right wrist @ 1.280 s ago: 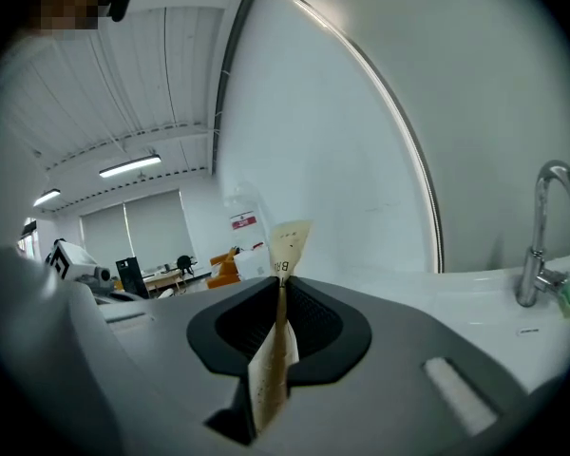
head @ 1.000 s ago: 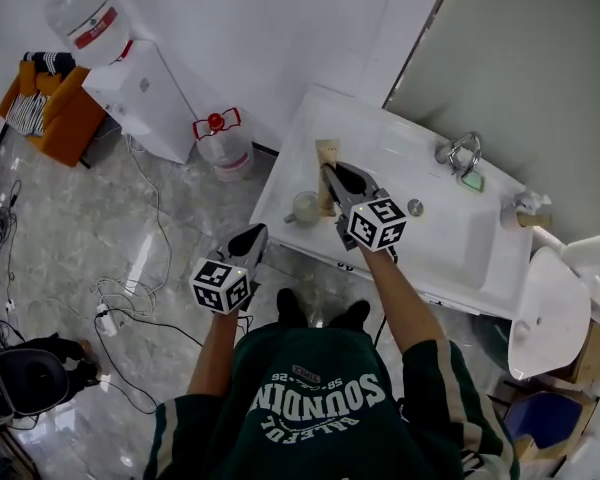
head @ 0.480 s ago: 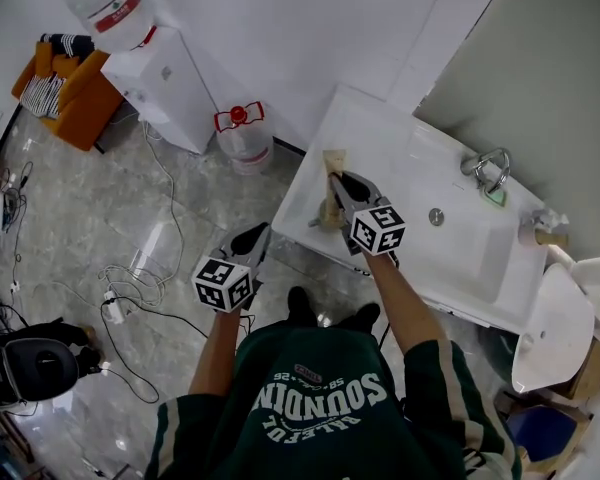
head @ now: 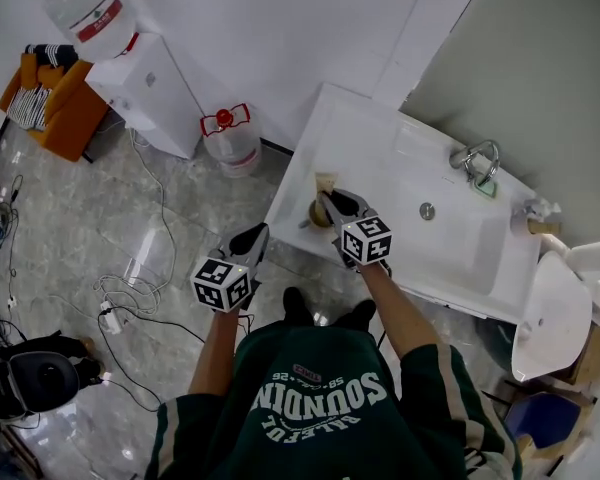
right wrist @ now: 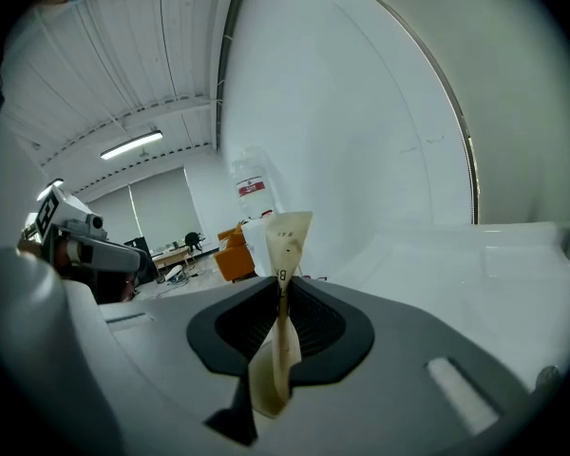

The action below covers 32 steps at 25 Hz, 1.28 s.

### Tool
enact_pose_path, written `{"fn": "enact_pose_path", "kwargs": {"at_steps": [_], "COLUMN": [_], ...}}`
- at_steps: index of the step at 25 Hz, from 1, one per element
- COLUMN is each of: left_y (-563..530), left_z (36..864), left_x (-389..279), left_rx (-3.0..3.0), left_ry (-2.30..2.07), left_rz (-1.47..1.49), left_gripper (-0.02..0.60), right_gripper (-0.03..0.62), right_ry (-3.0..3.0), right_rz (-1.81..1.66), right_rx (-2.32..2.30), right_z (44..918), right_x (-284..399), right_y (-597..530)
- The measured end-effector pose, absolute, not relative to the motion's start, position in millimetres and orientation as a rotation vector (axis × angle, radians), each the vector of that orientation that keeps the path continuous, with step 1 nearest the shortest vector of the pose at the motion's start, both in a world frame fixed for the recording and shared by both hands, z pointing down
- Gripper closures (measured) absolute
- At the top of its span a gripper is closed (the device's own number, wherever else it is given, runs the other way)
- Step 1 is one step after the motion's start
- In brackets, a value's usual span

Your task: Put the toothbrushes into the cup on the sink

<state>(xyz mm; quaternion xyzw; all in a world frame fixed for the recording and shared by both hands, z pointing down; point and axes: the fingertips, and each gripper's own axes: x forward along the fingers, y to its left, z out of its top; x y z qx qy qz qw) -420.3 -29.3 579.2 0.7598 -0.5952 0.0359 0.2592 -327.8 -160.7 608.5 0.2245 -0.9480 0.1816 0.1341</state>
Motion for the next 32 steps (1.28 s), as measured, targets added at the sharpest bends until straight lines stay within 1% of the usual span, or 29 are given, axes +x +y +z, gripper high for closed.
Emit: {"fn": "enact_pose_path", "kwargs": {"at_steps": [9, 11, 13, 16, 24, 32], "left_y": [-32.2, -33.7, -35.6, -39.2, -59.2, -96.0], "left_z": [578.7, 576.8, 575.5, 574.1, 569.2, 561.4], "left_x": [-405.2, -400.0, -393.9, -382.1, -333.9, -269.5], "left_rx": [2.057, 2.054, 2.046, 2.043, 2.076, 2.156], "left_ry": [-1.573, -1.575, -1.575, -1.566, -1.528, -1.461], "left_rz": [0.093, 0.086, 0.077, 0.065, 0.048, 0.067], "left_gripper": [0.531, 0.531, 0.531, 0.531, 0.531, 0.531], "right_gripper": [0.554, 0.516, 0.497, 0.487, 0.487, 0.491], "right_ry": [-2.650, -2.639, -2.630, -2.615, -2.610, -2.605], "right_rz": [0.526, 0.513, 0.500, 0.512, 0.546, 0.564], "right_rx": [0.628, 0.634, 0.632, 0.623, 0.658, 0.739], "right_z": [627.3, 627.1, 626.0, 624.6, 617.3, 605.2], "right_x": [-314.4, -309.4, -303.7, -293.0, -243.6, -174.4], "right_y": [-151.8, -153.5, -154.6, -155.4, -163.1, -184.5]}}
